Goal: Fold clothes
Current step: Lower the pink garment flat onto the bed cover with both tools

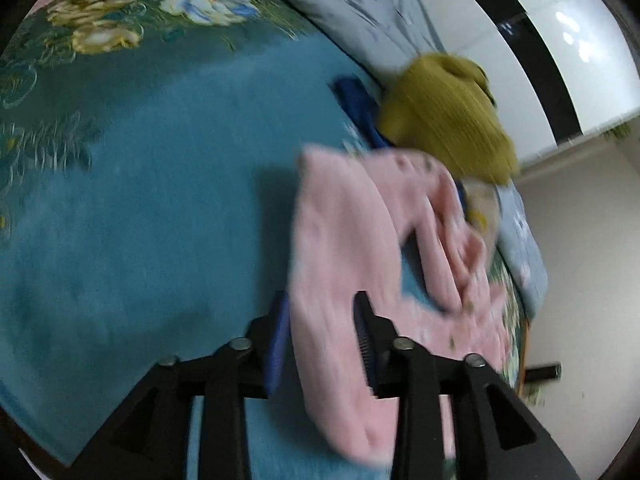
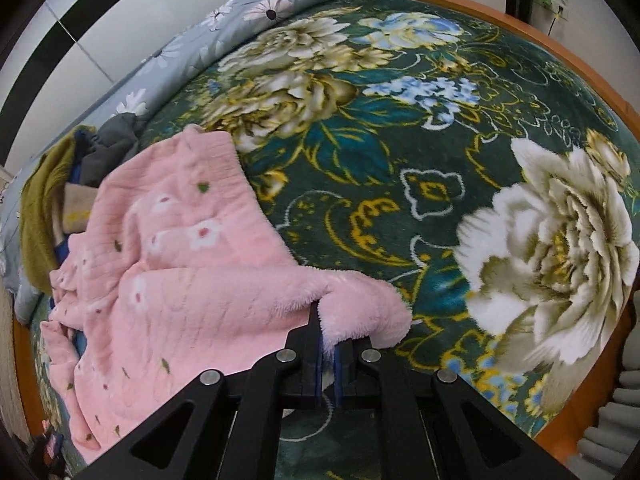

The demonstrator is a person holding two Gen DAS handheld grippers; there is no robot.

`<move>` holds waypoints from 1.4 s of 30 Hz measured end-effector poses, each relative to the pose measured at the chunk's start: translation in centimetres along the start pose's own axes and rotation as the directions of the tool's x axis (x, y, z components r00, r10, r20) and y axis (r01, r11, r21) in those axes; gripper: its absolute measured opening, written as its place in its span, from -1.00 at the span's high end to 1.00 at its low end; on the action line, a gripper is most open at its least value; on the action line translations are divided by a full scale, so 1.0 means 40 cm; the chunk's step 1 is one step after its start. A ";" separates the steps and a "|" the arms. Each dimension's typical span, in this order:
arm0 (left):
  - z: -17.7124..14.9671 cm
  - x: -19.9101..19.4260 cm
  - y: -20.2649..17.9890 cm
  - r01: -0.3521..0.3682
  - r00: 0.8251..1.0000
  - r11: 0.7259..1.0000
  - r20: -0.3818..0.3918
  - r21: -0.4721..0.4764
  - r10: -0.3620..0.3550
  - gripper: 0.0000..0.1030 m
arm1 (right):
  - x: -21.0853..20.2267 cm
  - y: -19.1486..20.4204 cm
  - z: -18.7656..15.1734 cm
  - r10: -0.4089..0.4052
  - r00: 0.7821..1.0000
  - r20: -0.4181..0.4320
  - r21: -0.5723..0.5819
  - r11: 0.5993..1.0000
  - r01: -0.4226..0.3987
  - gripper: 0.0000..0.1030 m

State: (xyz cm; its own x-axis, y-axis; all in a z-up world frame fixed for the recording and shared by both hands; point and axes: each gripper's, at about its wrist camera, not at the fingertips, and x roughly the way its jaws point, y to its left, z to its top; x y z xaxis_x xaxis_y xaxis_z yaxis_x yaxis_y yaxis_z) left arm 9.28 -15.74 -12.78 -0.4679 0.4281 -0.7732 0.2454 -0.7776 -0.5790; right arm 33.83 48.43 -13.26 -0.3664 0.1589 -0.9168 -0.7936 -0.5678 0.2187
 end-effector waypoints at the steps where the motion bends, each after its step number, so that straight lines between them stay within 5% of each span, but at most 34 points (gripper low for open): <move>1: 0.025 0.014 0.004 -0.003 1.000 1.000 0.005 -0.011 0.003 0.21 | 0.001 0.003 0.001 -0.007 1.000 -0.002 -0.005 1.000 0.007 0.93; 7: 0.164 0.123 0.041 0.018 1.000 0.993 -0.007 -0.118 -0.019 0.06 | 0.005 0.021 0.005 -0.047 0.999 -0.016 -0.032 0.998 0.046 0.93; 13: 0.219 0.225 0.051 0.062 0.995 0.971 -0.063 -0.229 -0.078 0.09 | 0.004 0.035 0.006 -0.075 0.997 -0.031 -0.043 0.996 0.073 0.92; 16: 0.230 0.238 0.028 0.073 0.993 0.972 -0.075 -0.223 -0.091 0.84 | 0.005 0.042 0.005 -0.085 0.996 -0.037 -0.047 0.995 0.083 0.92; 18: 0.241 0.230 0.001 0.056 0.995 0.981 -0.072 -0.187 -0.071 0.90 | 0.005 0.048 0.002 -0.089 0.995 -0.039 -0.046 0.995 0.087 0.92; 22: 0.288 0.107 -0.066 0.060 0.997 0.997 0.051 -0.052 -0.057 0.92 | -0.011 0.056 0.005 -0.076 0.997 -0.025 -0.040 0.996 0.075 0.92; 23: 0.303 0.061 -0.079 0.076 0.993 0.997 0.097 -0.021 -0.074 0.92 | -0.022 0.056 0.007 -0.064 0.998 -0.014 -0.033 0.997 0.063 0.92; 26: 0.322 -0.152 -0.091 0.174 0.936 0.982 0.298 0.074 -0.188 0.92 | -0.049 0.058 0.008 -0.021 1.000 0.018 -0.013 1.000 0.021 0.92; 27: 0.308 -0.231 -0.077 0.183 0.909 0.977 0.359 0.108 -0.210 0.92 | -0.055 0.060 0.004 -0.013 1.000 0.024 -0.011 1.000 0.014 0.92; 29: 0.273 -0.306 -0.036 0.150 0.892 0.981 0.413 0.121 -0.187 0.92 | -0.057 0.060 -0.011 -0.002 1.000 0.021 -0.012 1.000 0.002 0.92; 31: 0.213 -0.335 0.050 0.089 0.894 0.993 0.434 0.077 -0.114 0.92 | -0.044 0.053 -0.034 0.008 1.000 0.005 -0.005 1.000 -0.008 0.92; 33: 0.157 -0.292 0.178 0.044 0.926 0.998 0.376 -0.053 -0.021 0.92 | -0.028 0.046 -0.051 0.005 1.000 -0.013 0.003 1.000 -0.005 0.92; 39: 0.040 -0.145 0.451 -0.035 0.976 0.914 0.184 -0.404 0.118 0.92 | 0.001 0.033 -0.090 -0.003 0.999 -0.054 0.019 1.000 0.004 0.92; 42: 0.021 -0.133 0.466 -0.055 0.978 0.911 0.160 -0.409 0.131 0.91 | -0.007 0.037 -0.095 -0.007 0.999 -0.049 0.014 1.000 0.007 0.92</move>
State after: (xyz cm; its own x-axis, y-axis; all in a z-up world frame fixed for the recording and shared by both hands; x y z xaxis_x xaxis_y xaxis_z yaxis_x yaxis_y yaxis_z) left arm 15.65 -32.88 -19.23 -0.5619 0.2434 -0.7906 0.5964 -0.5431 -0.5910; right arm 34.61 44.50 -13.95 -0.3367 0.1226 -0.9336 -0.8032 -0.5549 0.2168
